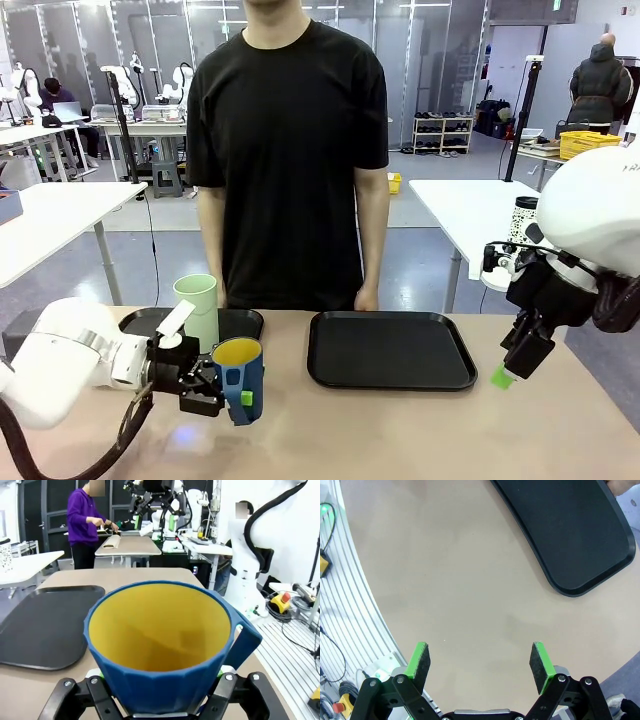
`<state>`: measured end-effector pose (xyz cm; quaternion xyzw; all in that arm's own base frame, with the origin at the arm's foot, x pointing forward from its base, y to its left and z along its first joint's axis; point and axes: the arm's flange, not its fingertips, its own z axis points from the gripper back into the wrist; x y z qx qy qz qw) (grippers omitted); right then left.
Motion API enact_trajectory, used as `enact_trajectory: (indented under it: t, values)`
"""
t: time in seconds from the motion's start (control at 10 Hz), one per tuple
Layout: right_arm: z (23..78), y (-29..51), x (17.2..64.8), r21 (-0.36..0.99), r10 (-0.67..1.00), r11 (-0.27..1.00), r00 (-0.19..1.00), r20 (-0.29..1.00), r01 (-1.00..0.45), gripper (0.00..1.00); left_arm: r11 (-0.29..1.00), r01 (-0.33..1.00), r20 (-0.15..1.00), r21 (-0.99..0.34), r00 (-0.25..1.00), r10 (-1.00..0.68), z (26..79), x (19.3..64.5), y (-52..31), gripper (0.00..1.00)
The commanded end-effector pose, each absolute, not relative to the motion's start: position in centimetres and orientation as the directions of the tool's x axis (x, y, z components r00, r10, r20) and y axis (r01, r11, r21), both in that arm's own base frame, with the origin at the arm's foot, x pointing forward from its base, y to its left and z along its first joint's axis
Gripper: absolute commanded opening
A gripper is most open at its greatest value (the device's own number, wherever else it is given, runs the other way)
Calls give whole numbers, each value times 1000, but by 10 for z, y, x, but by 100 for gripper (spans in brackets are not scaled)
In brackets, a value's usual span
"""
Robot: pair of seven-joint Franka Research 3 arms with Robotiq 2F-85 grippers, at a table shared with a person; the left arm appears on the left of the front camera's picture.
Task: Sort and store the cups by type.
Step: Pick up the Handle plastic cup and place it into the empty Flat Tray.
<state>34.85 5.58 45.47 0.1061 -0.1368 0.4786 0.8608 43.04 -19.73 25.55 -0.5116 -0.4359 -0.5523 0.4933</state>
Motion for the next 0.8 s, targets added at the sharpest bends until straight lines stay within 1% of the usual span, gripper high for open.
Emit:
enact_trajectory:
  t: [0.0,0.1,0.4,0.5,0.7]
  values:
    - [452,56,348,46,790,529,512,339,-847,100,-169,985,993,-26,5,-121,266,427,-201,6]
    - [452,56,348,46,790,529,512,339,-847,100,-133,991,995,-23,10,-99,256,430,-197,6]
    - [452,56,348,46,790,529,512,339,-847,100,-133,991,995,-23,10,-99,256,430,-197,6]
    - [452,56,348,46,790,529,512,339,-847,100,-138,990,995,-25,11,-101,255,430,-198,72]
    - [452,56,348,46,790,529,512,339,-847,100,-76,997,985,29,-41,-166,249,433,-227,72]
